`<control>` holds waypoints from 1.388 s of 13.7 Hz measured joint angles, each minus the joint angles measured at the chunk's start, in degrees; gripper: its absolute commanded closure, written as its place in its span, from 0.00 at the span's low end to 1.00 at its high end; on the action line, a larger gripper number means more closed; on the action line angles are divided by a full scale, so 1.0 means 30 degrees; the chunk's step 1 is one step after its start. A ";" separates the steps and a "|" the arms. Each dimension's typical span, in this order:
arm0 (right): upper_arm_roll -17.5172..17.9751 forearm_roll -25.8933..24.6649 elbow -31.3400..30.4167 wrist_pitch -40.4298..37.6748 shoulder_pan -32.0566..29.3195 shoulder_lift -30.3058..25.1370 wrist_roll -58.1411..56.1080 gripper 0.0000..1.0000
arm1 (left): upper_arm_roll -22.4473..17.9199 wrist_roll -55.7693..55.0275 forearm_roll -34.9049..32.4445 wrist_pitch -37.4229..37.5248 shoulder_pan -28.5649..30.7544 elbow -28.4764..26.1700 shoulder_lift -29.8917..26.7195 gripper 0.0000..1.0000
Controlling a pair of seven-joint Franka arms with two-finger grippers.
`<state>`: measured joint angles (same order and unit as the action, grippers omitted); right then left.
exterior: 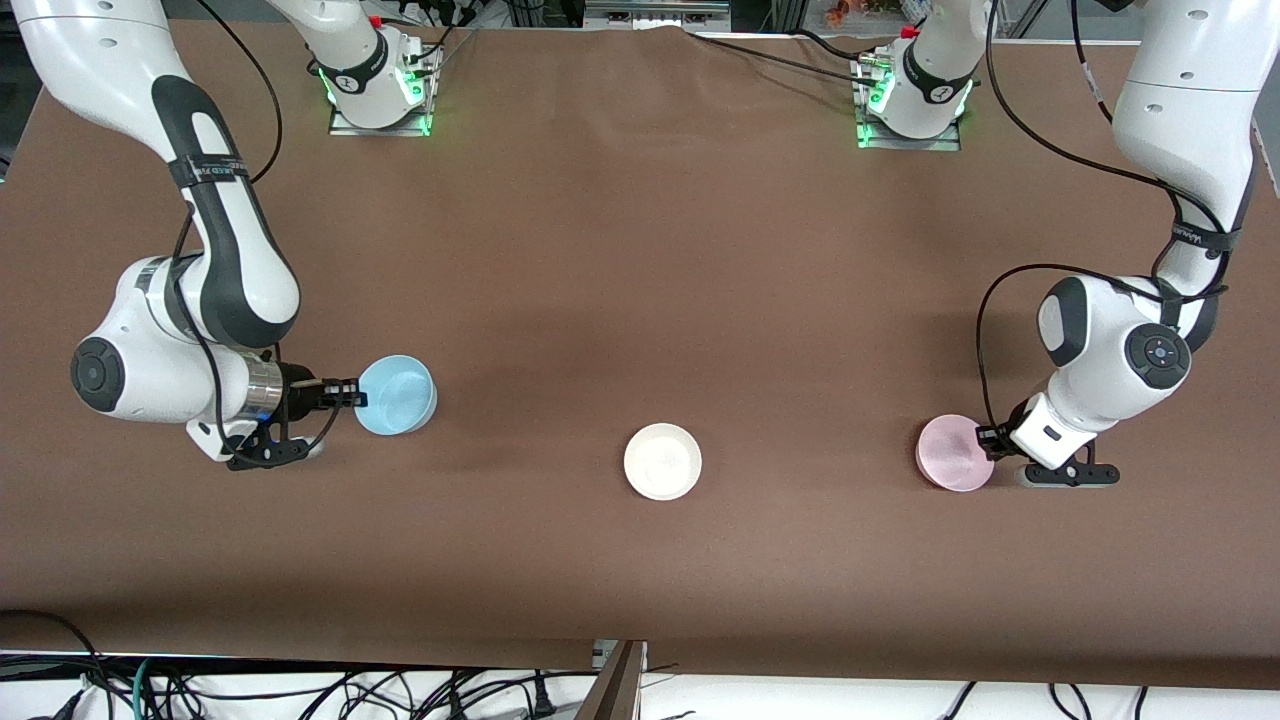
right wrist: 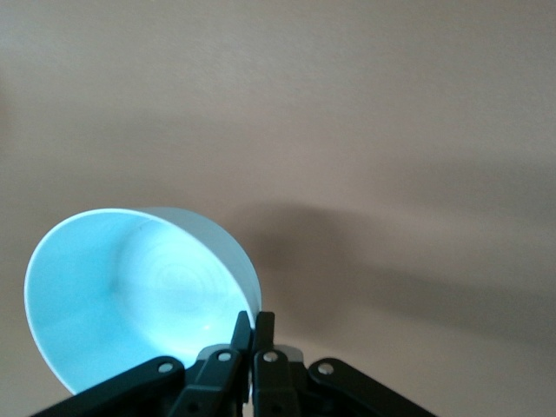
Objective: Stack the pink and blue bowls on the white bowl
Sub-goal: 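Carry the pink bowl with the left gripper over the white bowl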
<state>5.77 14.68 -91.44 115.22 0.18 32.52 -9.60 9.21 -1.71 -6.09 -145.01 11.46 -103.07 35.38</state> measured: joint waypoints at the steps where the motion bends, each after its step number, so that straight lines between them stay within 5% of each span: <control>1: 0.0022 0.0362 0.0093 0.0000 0.0095 -0.0002 0.0002 1.00 | 0.0133 -0.0114 0.0000 0.0029 -0.0007 0.0042 -0.0089 1.00; 6: 0.0097 0.0996 0.0400 0.0000 0.0390 -0.0001 0.0117 1.00 | 0.1779 -0.2754 0.0002 0.2824 -0.0034 0.1355 -0.1047 1.00; 13: 0.0321 0.1013 0.1033 -0.0001 0.1182 -0.0001 0.1593 1.00 | 0.5697 -1.1725 0.0003 0.3912 -0.0731 0.1832 -0.1416 1.00; 19: 0.0325 0.1015 0.1247 0.0019 0.1624 0.0023 0.2249 1.00 | 0.5878 -1.8320 0.0003 0.1747 -0.4181 0.1761 -0.1025 1.00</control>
<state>6.74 17.73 -87.70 115.28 5.06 32.59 -2.85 26.84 -56.67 -6.08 -139.77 -1.09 -97.79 32.31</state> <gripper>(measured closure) 0.974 0.982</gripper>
